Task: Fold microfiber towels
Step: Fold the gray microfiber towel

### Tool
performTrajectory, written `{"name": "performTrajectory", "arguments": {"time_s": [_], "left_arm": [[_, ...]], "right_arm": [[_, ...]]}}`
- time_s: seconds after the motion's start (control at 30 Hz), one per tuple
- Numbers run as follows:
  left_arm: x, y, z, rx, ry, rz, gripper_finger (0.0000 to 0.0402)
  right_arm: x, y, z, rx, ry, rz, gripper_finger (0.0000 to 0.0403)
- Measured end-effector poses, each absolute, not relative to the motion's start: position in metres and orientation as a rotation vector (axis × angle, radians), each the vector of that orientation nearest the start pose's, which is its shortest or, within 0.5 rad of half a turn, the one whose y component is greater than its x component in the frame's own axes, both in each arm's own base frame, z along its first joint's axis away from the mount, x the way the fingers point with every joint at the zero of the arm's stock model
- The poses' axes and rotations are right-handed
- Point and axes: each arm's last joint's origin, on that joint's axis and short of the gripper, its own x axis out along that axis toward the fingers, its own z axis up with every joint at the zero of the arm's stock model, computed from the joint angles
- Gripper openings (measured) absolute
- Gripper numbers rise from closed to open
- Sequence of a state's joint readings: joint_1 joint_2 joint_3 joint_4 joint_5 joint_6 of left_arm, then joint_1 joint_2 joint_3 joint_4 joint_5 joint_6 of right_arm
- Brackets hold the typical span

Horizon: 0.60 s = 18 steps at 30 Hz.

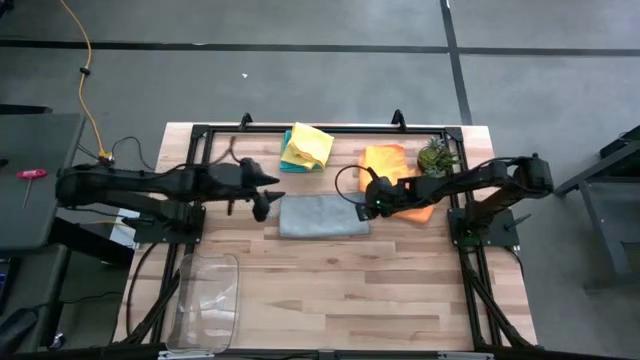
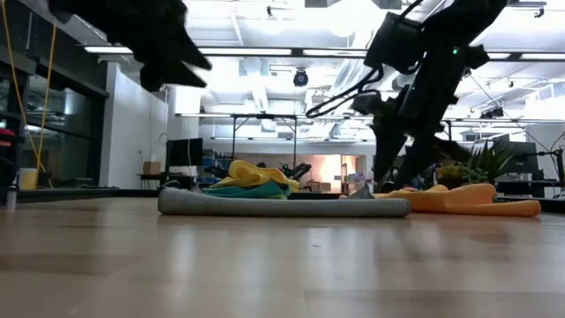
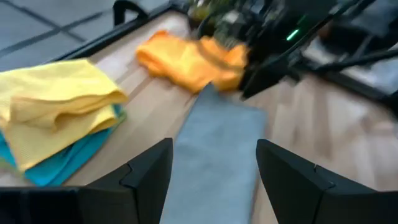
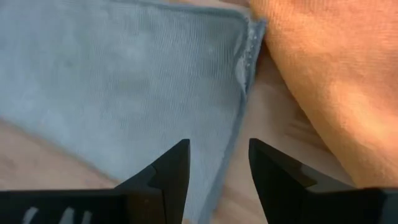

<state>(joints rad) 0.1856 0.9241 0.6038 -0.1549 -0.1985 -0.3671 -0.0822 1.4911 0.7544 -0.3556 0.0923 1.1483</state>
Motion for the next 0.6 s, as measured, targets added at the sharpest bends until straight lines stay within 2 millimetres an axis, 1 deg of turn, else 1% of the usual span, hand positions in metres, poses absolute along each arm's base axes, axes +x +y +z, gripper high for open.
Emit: {"name": "performTrajectory", "arguments": {"time_s": [0.17, 0.33, 0.6], "left_arm": [[0.177, 0.039, 0.25, -0.395, 0.259, 0.435, 0.0219], [0.172, 0.039, 0.252, -0.403, 0.214, 0.456, 0.0219], [0.172, 0.039, 0.252, -0.402, 0.215, 0.458, 0.0218]], "right_arm": [[0.269, -0.029, 0.142, 1.051, 0.903, -0.832, 0.0157], [0.277, -0.032, 0.128, 1.084, 0.881, -0.878, 0.0157], [0.286, -0.025, 0.124, 1.081, 0.897, -0.9, 0.0153]]}}
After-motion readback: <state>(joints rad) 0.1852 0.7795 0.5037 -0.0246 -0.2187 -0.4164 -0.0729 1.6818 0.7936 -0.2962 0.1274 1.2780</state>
